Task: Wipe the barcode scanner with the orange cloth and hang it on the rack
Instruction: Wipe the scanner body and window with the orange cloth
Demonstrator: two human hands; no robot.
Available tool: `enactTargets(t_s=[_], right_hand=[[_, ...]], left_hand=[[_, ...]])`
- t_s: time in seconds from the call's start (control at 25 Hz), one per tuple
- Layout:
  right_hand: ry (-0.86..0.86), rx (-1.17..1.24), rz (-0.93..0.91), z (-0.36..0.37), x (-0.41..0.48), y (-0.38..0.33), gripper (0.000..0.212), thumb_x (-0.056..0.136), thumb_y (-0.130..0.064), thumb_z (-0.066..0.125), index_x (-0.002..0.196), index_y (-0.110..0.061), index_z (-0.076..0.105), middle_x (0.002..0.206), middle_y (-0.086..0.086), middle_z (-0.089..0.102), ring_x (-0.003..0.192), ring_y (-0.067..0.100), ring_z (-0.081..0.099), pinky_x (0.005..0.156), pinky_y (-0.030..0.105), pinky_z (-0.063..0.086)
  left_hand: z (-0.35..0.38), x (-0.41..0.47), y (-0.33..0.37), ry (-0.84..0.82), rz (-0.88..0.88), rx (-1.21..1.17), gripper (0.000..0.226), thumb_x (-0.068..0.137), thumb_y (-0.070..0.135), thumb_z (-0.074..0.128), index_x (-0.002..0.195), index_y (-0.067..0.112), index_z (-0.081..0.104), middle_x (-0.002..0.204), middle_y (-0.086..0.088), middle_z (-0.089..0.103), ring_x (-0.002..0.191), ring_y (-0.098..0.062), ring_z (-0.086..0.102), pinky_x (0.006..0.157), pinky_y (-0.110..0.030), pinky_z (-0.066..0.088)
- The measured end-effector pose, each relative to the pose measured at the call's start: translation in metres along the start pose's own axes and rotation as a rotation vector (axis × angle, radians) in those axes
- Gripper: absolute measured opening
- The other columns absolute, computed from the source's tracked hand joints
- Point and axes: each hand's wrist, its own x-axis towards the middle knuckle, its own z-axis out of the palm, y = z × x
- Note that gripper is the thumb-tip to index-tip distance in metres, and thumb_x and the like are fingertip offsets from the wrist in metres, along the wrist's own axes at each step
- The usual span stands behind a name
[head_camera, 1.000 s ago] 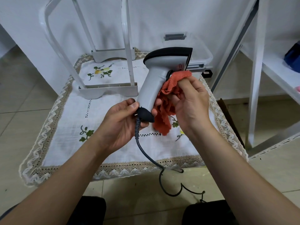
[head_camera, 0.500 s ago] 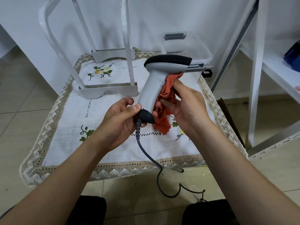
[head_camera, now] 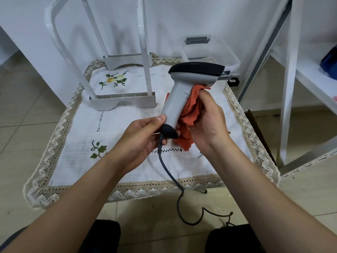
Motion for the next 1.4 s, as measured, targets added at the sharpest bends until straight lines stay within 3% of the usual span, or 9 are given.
enactTargets(t_s=[0.08, 0.24, 0.4, 0.48, 0.6, 0.8, 0.92, 1.2, 1.4], right_hand=[[0.048, 0.027, -0.033, -0.001, 0.002, 0.002, 0.039, 0.076, -0.035, 0.073, 0.104, -0.01, 0.062, 0.095, 0.025, 0.049, 0.083, 0.037, 0.049, 0.071, 0.048, 0.043], [0.109, 0.024, -0.03, -0.001, 0.002, 0.002, 0.029, 0.081, -0.03, 0.072, 0.099, -0.01, 0.061, 0.093, 0.02, 0.045, 0.083, 0.035, 0.044, 0.073, 0.049, 0.038], [0.179, -0.199, -0.164, -0.004, 0.0, -0.005, 0.025, 0.095, -0.015, 0.068, 0.071, -0.007, 0.065, 0.062, 0.014, 0.052, 0.054, 0.023, 0.048, 0.057, 0.028, 0.045], [0.177, -0.337, -0.319, -0.007, 0.001, -0.011, 0.011, 0.094, -0.011, 0.071, 0.087, -0.01, 0.08, 0.067, 0.01, 0.069, 0.056, 0.021, 0.06, 0.058, 0.028, 0.052], [0.21, -0.516, -0.491, -0.013, 0.002, -0.023, 0.015, 0.09, -0.01, 0.076, 0.097, -0.02, 0.083, 0.076, -0.006, 0.079, 0.068, 0.011, 0.071, 0.069, 0.038, 0.061], [0.232, -0.84, -0.832, -0.024, 0.002, -0.033, 0.012, 0.089, -0.017, 0.079, 0.1, -0.02, 0.083, 0.088, -0.003, 0.076, 0.066, 0.015, 0.071, 0.064, 0.036, 0.059], [0.256, -0.945, -0.938, -0.027, 0.008, -0.03, 0.012, 0.087, -0.019, 0.08, 0.098, -0.019, 0.083, 0.088, -0.005, 0.074, 0.068, 0.011, 0.069, 0.067, 0.035, 0.058], [0.252, -1.09, -1.011, -0.024, 0.007, -0.024, 0.015, 0.091, -0.023, 0.074, 0.103, -0.023, 0.083, 0.092, -0.003, 0.076, 0.08, 0.011, 0.069, 0.072, 0.035, 0.056], [0.146, -1.04, -0.824, -0.02, 0.006, -0.016, 0.024, 0.088, -0.031, 0.078, 0.112, -0.028, 0.08, 0.101, -0.009, 0.078, 0.074, -0.001, 0.067, 0.075, 0.024, 0.054]], left_hand=[[-0.001, 0.0, -0.002, 0.07, 0.008, 0.02, 0.029, 0.091, 0.024, 0.064, 0.096, -0.004, 0.071, 0.089, -0.023, 0.075, 0.064, -0.018, 0.067, 0.058, -0.021, 0.053], [-0.001, 0.0, -0.004, 0.077, 0.046, 0.041, 0.03, 0.074, 0.019, 0.074, 0.097, -0.001, 0.075, 0.086, -0.014, 0.078, 0.068, -0.014, 0.068, 0.064, -0.018, 0.054], [-0.002, -0.001, -0.004, 0.099, 0.003, -0.031, 0.033, 0.074, 0.021, 0.073, 0.098, -0.001, 0.075, 0.093, -0.016, 0.077, 0.08, -0.018, 0.067, 0.067, -0.018, 0.057], [-0.005, 0.0, -0.003, 0.115, -0.06, -0.118, 0.035, 0.075, 0.02, 0.073, 0.102, -0.002, 0.074, 0.104, -0.02, 0.076, 0.094, -0.025, 0.064, 0.068, -0.018, 0.058], [-0.007, 0.0, -0.001, 0.118, -0.118, -0.2, 0.053, 0.077, 0.022, 0.073, 0.121, -0.008, 0.066, 0.128, -0.03, 0.066, 0.107, -0.028, 0.058, 0.065, -0.017, 0.057], [-0.006, 0.0, -0.004, 0.092, -0.113, -0.162, 0.037, 0.078, 0.022, 0.071, 0.106, -0.003, 0.072, 0.111, -0.023, 0.075, 0.105, -0.03, 0.058, 0.062, -0.017, 0.055], [-0.002, -0.002, -0.007, 0.065, -0.094, -0.116, 0.037, 0.079, 0.023, 0.072, 0.104, -0.003, 0.074, 0.12, -0.03, 0.07, 0.103, -0.032, 0.052, 0.062, -0.018, 0.054], [0.005, -0.004, -0.009, 0.025, -0.083, -0.11, 0.03, 0.082, 0.021, 0.069, 0.096, -0.004, 0.076, 0.104, -0.023, 0.073, 0.1, -0.034, 0.052, 0.058, -0.019, 0.053], [0.0, -0.004, -0.007, 0.049, -0.076, -0.113, 0.025, 0.08, 0.022, 0.071, 0.089, 0.001, 0.08, 0.098, -0.021, 0.074, 0.099, -0.034, 0.053, 0.057, -0.018, 0.053]])
